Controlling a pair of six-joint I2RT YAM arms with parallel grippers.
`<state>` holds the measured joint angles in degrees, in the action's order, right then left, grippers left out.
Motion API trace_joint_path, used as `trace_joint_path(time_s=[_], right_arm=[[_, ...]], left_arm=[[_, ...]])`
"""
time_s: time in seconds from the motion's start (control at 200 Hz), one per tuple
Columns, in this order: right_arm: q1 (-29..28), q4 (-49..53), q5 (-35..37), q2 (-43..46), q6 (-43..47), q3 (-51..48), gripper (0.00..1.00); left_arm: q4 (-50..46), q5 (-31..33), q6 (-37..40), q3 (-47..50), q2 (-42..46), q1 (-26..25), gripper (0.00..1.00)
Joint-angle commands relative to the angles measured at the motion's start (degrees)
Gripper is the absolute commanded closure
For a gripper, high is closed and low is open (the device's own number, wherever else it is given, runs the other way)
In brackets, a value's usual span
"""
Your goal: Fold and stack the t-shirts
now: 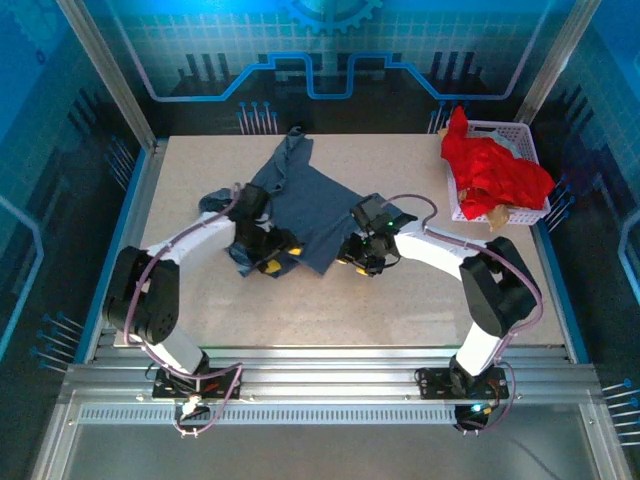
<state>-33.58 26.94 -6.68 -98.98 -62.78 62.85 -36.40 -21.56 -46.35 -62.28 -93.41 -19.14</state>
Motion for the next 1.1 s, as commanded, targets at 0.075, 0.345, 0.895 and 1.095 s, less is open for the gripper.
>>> trace_joint_path(time_s=[0.075,0.345,0.895,1.095], right_arm=[[2.47,-6.6,-1.26,-4.01,-2.75,2.61,0.47],[3.5,-3.74,-0.93,-3.42,-1.55,2.34,0.49],[0.22,-2.42,-0.4,-5.78,-0.32,7.32,0.53],[-2.52,-0.73,-0.29,-9.87,-0.22,13.55,0.54]], left_arm=[[5.97,-1.62,-7.49,1.61,-2.8,-5.09,0.31],[5.32,4.21,-4.04,-5.34,-10.71,-4.91,0.86],[6.22,-1.9,-3.62,-9.68,-11.78,6.7,1.0],[8.1,-5.37,-3.07,-15.31,-18.43,10.79,1.0]])
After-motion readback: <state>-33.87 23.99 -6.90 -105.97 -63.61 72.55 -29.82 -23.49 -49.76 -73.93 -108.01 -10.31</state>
